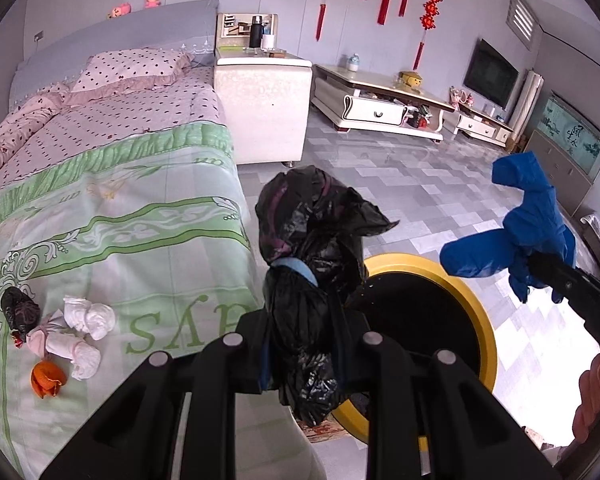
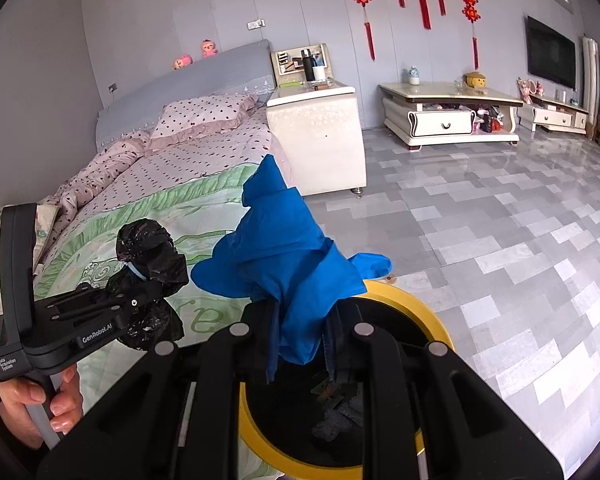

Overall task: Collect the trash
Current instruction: 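Open the left tool over the bin while the right tool opens, dropping the glove, then move both tools back over the remaining items on the bed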

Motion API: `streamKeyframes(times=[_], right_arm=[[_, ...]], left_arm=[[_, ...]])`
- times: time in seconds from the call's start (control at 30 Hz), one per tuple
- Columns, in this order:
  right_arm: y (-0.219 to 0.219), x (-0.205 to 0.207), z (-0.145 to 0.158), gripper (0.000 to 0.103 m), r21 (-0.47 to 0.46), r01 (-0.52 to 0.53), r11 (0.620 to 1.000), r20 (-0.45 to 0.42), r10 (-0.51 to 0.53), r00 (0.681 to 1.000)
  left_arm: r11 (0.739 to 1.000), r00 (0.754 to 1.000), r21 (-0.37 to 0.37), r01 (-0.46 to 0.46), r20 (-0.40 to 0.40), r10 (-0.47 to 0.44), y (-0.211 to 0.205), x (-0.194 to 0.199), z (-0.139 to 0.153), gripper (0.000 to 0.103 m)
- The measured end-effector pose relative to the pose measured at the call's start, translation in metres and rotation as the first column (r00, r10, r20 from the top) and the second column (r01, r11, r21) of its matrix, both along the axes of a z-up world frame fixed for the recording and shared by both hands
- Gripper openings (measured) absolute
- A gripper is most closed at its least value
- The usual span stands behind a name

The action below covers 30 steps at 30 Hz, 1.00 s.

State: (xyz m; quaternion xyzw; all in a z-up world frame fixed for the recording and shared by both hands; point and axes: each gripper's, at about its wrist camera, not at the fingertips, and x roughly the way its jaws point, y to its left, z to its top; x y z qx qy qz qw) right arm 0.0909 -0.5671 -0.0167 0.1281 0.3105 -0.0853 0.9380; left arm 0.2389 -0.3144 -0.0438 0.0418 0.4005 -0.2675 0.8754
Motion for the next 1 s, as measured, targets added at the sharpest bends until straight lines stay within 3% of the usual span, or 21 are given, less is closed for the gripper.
streamKeyframes(times=[0.37,0.7,1.0], right_arm=[[-0.021,0.014,-0.042,0.017,0.064,0.045,0.997,-0.075,-0.04,0.996],[-0.039,0.014,-0.058,0.023,0.109,0.071,0.991,-0.083,-0.062,0.995],[-0.05,0.007,-0.056,0.041,0.131,0.123,0.984,-0.07,-0.114,0.991]], left_arm=[[0.998,0.995,0.017,0.056,-0.089,-0.054,-0.037,-0.007,-0.04,0.021],[0.995,0.988,0.02,0.095,-0.12,-0.092,-0.052,-0.012,-0.052,0.023],[0.996,0.99,0.014,0.094,-0.108,-0.092,-0.05,-0.015,-0.047,0.045]])
